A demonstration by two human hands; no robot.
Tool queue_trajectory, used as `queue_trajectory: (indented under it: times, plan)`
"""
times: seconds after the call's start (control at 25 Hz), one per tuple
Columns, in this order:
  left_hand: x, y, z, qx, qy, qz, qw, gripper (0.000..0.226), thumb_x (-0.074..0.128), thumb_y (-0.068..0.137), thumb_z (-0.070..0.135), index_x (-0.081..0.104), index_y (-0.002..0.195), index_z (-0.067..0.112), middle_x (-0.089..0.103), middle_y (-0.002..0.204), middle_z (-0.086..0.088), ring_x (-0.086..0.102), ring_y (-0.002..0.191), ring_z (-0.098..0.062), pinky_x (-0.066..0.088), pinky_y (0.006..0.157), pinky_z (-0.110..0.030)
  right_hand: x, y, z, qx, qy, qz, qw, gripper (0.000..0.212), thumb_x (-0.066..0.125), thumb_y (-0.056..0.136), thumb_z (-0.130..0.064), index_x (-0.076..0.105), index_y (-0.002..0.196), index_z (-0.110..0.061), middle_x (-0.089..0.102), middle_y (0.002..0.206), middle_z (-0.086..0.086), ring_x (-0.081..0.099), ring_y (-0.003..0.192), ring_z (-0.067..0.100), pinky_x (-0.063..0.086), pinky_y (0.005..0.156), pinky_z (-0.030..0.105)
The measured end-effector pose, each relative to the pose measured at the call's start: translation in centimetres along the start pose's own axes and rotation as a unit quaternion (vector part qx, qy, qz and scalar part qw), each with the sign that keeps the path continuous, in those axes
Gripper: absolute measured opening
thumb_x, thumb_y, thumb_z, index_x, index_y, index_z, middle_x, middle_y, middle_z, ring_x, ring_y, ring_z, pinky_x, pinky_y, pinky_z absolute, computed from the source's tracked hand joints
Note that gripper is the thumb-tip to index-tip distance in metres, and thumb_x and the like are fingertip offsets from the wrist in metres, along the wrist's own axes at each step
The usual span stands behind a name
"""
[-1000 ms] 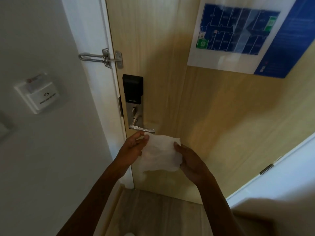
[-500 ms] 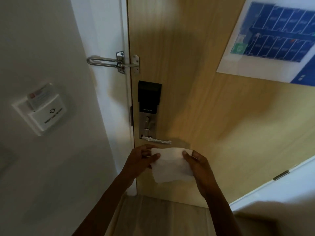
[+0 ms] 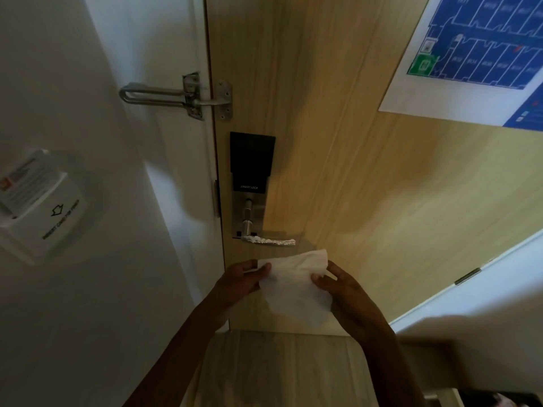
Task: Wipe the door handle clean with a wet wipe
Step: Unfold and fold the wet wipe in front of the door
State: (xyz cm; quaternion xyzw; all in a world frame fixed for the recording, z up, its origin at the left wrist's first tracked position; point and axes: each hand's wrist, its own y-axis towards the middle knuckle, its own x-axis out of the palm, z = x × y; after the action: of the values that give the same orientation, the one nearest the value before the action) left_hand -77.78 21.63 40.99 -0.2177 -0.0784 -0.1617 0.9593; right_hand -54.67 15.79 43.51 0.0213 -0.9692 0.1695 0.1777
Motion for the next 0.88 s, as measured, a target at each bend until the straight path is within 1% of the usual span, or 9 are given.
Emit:
queue_trajectory:
  times: [0.08, 0.2, 0.32, 0.4, 0.48, 0.6, 0.68, 0.8, 0.88]
  plan:
    - [-0.1, -0.1, 0.4, 0.026, 0.005, -0.014, 1.000, 0.031, 0.072, 0.080, 0.021, 0.065, 0.109, 0.020, 0.072, 0.110, -0.005, 0.071, 0.096, -0.017, 0.058, 0.077, -0.027, -0.1, -0.1, -0.1, -0.006, -0.037, 0.013, 0.999, 0.049, 0.075, 0.080, -0.018, 0.060, 0.127, -0.019, 0.069, 0.122, 0.012, 0.066, 0.111, 0.031, 0.058, 0.085, 0.042]
    - [-0.3, -0.4, 0.7, 0.080, 0.072, -0.025, 0.994, 0.059, 0.081, 0.070, 0.008, 0.052, 0.119, 0.025, 0.068, 0.112, -0.004, 0.071, 0.092, -0.012, 0.059, 0.072, -0.027, 0.5, -0.1, -0.2, -0.030, -0.139, 0.113, 0.983, 0.058, 0.079, 0.074, -0.024, 0.055, 0.127, -0.028, 0.069, 0.121, 0.012, 0.069, 0.105, 0.028, 0.056, 0.092, 0.050]
    - [-0.3, -0.4, 0.6, 0.122, 0.123, -0.007, 0.985, 0.076, 0.082, 0.069, 0.013, 0.043, 0.131, 0.034, 0.068, 0.111, -0.002, 0.071, 0.094, -0.015, 0.059, 0.078, -0.032, 1.3, -0.2, -0.6, -0.091, -0.226, 0.161, 0.956, 0.055, 0.075, 0.083, -0.017, 0.053, 0.129, -0.037, 0.069, 0.119, 0.004, 0.069, 0.102, 0.024, 0.056, 0.090, 0.051]
    - [-0.3, -0.3, 0.8, 0.165, 0.141, 0.013, 0.976, 0.059, 0.080, 0.072, 0.019, 0.053, 0.123, 0.033, 0.071, 0.107, -0.001, 0.072, 0.087, -0.011, 0.059, 0.069, -0.025, 1.8, -0.3, -1.0, -0.124, -0.264, 0.165, 0.942, 0.038, 0.070, 0.086, -0.014, 0.066, 0.112, -0.041, 0.075, 0.105, 0.001, 0.070, 0.095, 0.020, 0.058, 0.087, 0.050]
    - [-0.4, -0.1, 1.1, 0.176, 0.142, 0.022, 0.974, 0.039, 0.077, 0.075, 0.020, 0.061, 0.109, 0.031, 0.073, 0.101, -0.005, 0.073, 0.078, -0.009, 0.055, 0.058, -0.019, 2.1, -0.3, -1.2, -0.124, -0.270, 0.166, 0.940, 0.029, 0.067, 0.089, -0.011, 0.073, 0.098, -0.038, 0.077, 0.097, 0.003, 0.070, 0.093, 0.021, 0.056, 0.088, 0.053]
    - [-1.3, -0.1, 1.1, 0.129, 0.162, -0.040, 0.977, 0.048, 0.082, 0.069, 0.016, 0.061, 0.109, 0.032, 0.072, 0.099, 0.006, 0.071, 0.087, -0.007, 0.056, 0.062, -0.020, 2.4, -0.1, -0.9, -0.092, -0.222, 0.152, 0.959, 0.023, 0.063, 0.092, -0.011, 0.074, 0.105, -0.026, 0.075, 0.106, 0.008, 0.068, 0.103, 0.026, 0.051, 0.097, 0.055]
    - [-1.5, 0.0, 0.5, 0.130, 0.226, -0.069, 0.963, 0.050, 0.084, 0.065, 0.013, 0.063, 0.108, 0.030, 0.068, 0.100, 0.012, 0.069, 0.089, -0.002, 0.056, 0.066, -0.017, 2.4, 0.0, -0.8, -0.077, -0.208, 0.143, 0.964, 0.024, 0.062, 0.093, -0.011, 0.073, 0.110, -0.024, 0.073, 0.111, 0.007, 0.066, 0.108, 0.025, 0.049, 0.101, 0.053]
    - [-1.7, 0.4, 0.6, 0.163, 0.295, -0.020, 0.941, 0.032, 0.081, 0.070, 0.019, 0.070, 0.098, 0.028, 0.066, 0.092, 0.019, 0.067, 0.082, 0.000, 0.052, 0.064, -0.010, 2.2, -0.2, -1.1, -0.061, -0.211, 0.094, 0.971, 0.029, 0.069, 0.087, -0.010, 0.073, 0.111, -0.027, 0.073, 0.112, 0.003, 0.066, 0.108, 0.020, 0.051, 0.100, 0.049]
    - [-2.0, 0.6, 0.9, 0.186, 0.327, 0.002, 0.926, 0.025, 0.079, 0.074, 0.022, 0.073, 0.098, 0.023, 0.067, 0.087, 0.021, 0.065, 0.080, 0.003, 0.051, 0.064, -0.008, 1.9, -0.2, -1.4, -0.057, -0.222, 0.054, 0.972, 0.038, 0.074, 0.080, -0.005, 0.073, 0.110, -0.028, 0.074, 0.111, 0.000, 0.067, 0.106, 0.016, 0.054, 0.097, 0.042]
